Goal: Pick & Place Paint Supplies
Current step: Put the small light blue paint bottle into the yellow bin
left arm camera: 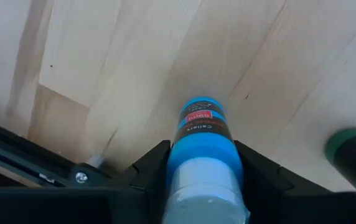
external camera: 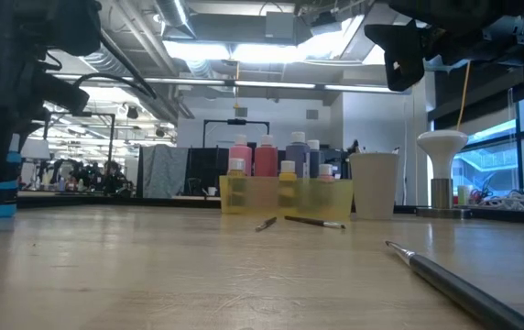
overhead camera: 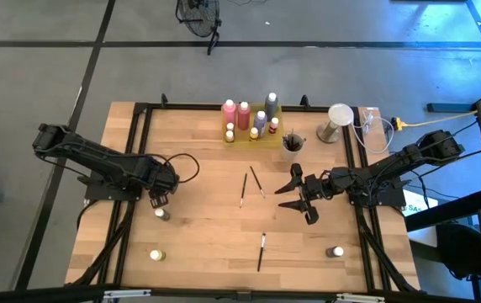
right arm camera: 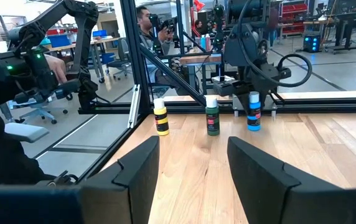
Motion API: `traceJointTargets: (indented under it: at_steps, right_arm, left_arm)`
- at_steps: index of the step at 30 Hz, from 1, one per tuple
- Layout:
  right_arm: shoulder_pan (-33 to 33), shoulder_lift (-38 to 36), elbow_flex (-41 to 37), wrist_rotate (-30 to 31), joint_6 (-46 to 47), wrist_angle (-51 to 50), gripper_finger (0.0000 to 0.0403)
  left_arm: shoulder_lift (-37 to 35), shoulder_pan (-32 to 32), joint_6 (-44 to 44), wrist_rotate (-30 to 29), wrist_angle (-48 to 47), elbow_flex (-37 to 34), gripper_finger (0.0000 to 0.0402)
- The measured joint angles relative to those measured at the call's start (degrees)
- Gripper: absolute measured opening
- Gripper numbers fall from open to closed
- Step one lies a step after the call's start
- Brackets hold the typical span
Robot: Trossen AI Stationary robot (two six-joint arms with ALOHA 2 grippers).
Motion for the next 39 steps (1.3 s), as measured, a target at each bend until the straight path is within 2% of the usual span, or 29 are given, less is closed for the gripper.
traceJointTargets:
  at_steps: [8, 29, 34, 39]
  right_arm:
    - [0.0, 0.01, 0.0, 0.0, 0.0, 0.03, 0.0192]
    - [0.0, 0.02, 0.0, 0.0, 0.0, 0.04, 0.0192]
    - [0.0, 0.02, 0.0, 0.0, 0.0, 0.04, 0.0192]
    - [0.0, 0.02, 0.0, 0.0, 0.0, 0.04, 0.0192]
  left_arm:
    - [0.09, 0.0, -1.0, 0.48, -0.02, 2.21, 0.0142]
    - [0.05, 0.0, -0.98, -1.23, -8.58, 15.87, 0.0141]
    - [0.04, 0.25, 2.29, -2.28, -9.44, 19.53, 0.0141]
    - [1.41, 3.43, 5.02, -2.6, -9.89, 22.96, 0.0141]
